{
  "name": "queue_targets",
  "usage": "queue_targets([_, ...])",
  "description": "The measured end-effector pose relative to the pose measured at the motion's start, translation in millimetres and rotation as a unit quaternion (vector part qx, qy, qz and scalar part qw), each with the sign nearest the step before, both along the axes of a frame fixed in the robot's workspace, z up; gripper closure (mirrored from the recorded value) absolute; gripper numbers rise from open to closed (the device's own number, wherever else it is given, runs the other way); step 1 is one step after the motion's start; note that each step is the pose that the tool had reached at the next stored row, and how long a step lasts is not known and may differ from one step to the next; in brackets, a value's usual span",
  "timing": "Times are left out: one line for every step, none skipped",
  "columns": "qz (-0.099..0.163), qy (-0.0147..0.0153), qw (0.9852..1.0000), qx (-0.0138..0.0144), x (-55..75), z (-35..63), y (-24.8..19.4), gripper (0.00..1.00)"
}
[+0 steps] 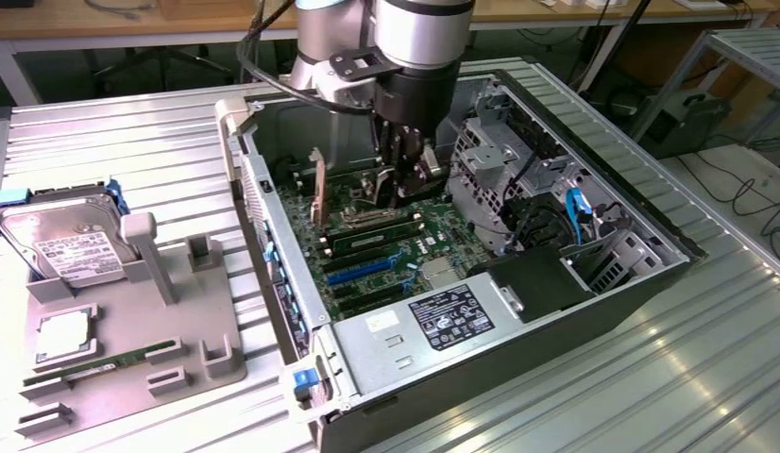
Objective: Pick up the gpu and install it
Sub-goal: 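Insert the gpu into the slot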
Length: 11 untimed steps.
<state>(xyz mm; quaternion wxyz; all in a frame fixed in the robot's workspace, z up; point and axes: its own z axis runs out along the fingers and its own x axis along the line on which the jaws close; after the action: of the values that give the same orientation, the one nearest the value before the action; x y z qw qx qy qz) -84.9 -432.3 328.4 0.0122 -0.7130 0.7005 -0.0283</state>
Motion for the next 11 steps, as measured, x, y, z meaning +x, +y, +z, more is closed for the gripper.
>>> queue_targets([0.000, 0.0000, 1.0000, 0.0000, -1.2, -6.1, 0.1, 0.72])
queue_targets([0.000, 0.0001, 1.0000, -0.0002, -1.5, -12.3, -3.2, 0.72])
queue_targets([0.000, 0.0000, 1.0000, 0.0001, -2.9, -17.4, -5.3, 0.72])
queue_targets([0.000, 0.0000, 1.0000, 0.0000, -7.1, -23.3, -5.3, 0.72])
queue_targets([0.000, 0.0000, 1.0000, 0.0000, -9.7, -27.5, -5.3, 0.72])
queue_targets([0.000, 0.0001, 1.0000, -0.0001, -10.1, -31.8, -5.6, 0.72])
queue_targets([-0.001, 0.0001, 1.0000, 0.0000, -10.1, -37.0, -7.5, 0.72])
queue_targets([-0.001, 0.0000, 1.0000, 0.0002, -10.5, -39.1, -8.9, 0.72])
queue_targets([-0.001, 0.0001, 1.0000, 0.0007, -12.9, -40.5, -9.4, 0.72])
queue_targets([-0.001, 0.0000, 1.0000, 0.0016, -15.0, -42.7, -9.9, 0.72])
queue_targets([-0.001, 0.0000, 1.0000, 0.0018, -15.3, -44.6, -10.3, 0.72])
